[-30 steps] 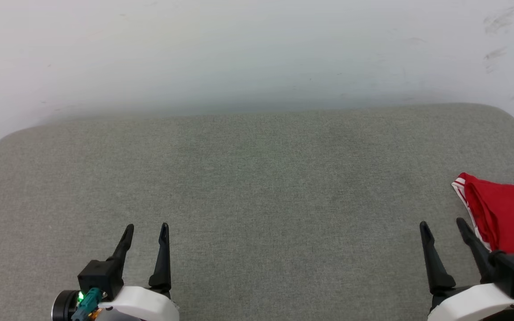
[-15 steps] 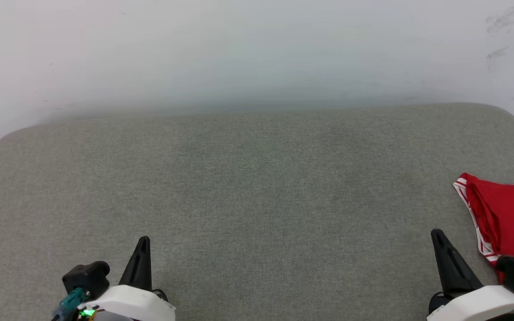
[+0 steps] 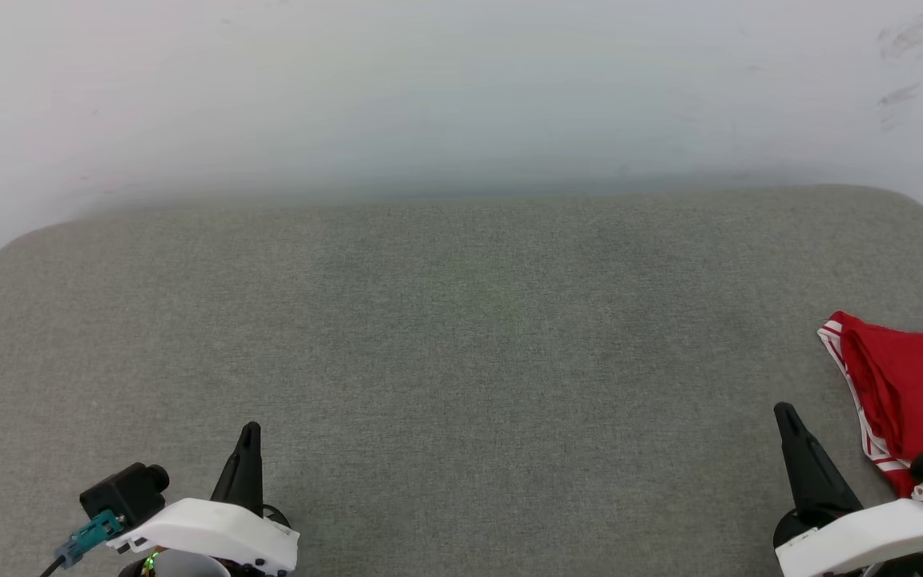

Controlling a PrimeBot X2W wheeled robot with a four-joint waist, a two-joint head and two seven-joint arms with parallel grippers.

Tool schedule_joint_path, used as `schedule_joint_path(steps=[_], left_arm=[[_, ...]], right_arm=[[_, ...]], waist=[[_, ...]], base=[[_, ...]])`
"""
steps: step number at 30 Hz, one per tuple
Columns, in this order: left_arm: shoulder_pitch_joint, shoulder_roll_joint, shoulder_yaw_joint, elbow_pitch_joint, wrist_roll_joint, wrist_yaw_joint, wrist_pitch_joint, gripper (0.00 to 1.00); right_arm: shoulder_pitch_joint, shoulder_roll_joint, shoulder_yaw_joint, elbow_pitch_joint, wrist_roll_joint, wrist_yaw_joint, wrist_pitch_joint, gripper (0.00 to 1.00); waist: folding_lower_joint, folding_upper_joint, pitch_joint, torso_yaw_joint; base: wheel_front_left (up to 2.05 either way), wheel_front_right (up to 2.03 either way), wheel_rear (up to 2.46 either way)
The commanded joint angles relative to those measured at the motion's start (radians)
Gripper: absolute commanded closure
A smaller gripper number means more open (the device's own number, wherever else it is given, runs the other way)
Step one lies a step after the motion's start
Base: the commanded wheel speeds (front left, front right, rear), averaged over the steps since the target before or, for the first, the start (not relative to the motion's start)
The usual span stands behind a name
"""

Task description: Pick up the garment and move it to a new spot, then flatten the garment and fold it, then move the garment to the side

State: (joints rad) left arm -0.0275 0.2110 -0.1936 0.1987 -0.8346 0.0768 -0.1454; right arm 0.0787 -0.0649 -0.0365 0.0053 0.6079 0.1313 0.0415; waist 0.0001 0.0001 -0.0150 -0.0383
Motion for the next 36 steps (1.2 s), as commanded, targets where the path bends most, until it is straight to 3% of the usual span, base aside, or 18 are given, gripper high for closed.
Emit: schedule_joint_path(steps=[1, 36], left_arm=[[-0.033, -0.001, 0.017, -0.009, -0.032, -0.011, 0.008, 1.0], [-0.058, -0.07, 0.145, 0.013, -0.378, -0.103, 0.117, 1.0]], right_arm=[[-0.039, -0.01, -0.001, -0.003, 0.045, 0.0, -0.001, 1.0], [-0.11, -0.014, -0.016, 0.106, 0.5, 0.0, 0.017, 1.0]], waist=[[-0.0001, -0.0001, 0.0, 0.001], [-0.0001, -0.0001, 0.007, 0.014]], base=[[0.0, 0.0, 0.0], [0.0, 0.0, 0.0]])
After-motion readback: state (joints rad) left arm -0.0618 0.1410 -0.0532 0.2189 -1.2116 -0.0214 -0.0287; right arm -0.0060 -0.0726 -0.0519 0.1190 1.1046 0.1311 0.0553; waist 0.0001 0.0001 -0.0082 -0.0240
